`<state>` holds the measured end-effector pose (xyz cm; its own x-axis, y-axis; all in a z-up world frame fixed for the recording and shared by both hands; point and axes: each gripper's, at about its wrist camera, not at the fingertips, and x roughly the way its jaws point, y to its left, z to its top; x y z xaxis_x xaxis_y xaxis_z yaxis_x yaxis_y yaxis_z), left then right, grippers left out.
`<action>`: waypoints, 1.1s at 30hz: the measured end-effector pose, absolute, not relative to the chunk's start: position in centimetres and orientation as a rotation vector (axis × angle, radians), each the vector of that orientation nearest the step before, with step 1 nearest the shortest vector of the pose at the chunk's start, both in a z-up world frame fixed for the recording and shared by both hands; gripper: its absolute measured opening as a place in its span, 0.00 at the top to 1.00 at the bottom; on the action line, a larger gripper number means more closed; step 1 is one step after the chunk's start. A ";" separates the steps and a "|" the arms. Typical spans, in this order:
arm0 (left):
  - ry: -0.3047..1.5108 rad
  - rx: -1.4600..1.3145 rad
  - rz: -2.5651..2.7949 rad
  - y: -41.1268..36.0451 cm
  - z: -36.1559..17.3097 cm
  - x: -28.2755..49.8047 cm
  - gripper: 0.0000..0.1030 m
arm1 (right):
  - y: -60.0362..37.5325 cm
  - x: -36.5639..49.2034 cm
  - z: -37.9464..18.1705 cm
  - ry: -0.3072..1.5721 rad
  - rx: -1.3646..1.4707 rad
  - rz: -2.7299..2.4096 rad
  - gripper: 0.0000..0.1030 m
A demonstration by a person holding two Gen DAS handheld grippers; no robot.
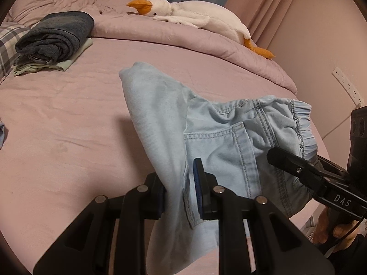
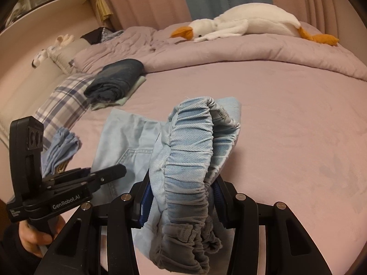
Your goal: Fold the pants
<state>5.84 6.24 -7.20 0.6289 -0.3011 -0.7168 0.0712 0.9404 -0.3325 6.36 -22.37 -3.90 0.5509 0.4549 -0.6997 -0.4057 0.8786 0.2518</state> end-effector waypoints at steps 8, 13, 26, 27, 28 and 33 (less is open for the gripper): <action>0.860 -0.286 -0.210 7.1 -7.1 6.1 0.82 | -20.9 6.8 -3.5 0.836 0.042 0.522 0.53; 0.861 -0.286 -0.210 7.7 -7.1 6.7 0.82 | -20.4 7.2 -3.5 0.834 0.037 0.531 0.53; 0.837 -0.280 -0.210 9.2 -6.2 8.9 0.82 | -18.8 8.7 -2.9 0.814 0.042 0.548 0.53; 0.836 -0.279 -0.210 9.3 -6.2 8.9 0.82 | -18.8 8.8 -2.8 0.811 0.045 0.548 0.53; 0.834 -0.278 -0.212 9.4 -6.1 9.1 0.82 | -18.8 8.9 -2.8 0.809 0.048 0.549 0.53; 0.821 -0.267 -0.217 9.7 -5.5 9.9 0.82 | -18.6 9.3 -2.3 0.796 0.052 0.546 0.53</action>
<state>9.88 9.72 -5.55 0.6625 -0.2920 -0.6898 0.0866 0.9446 -0.3167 9.27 -18.57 -2.31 0.5689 0.4842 -0.6647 -0.4460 0.8608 0.2453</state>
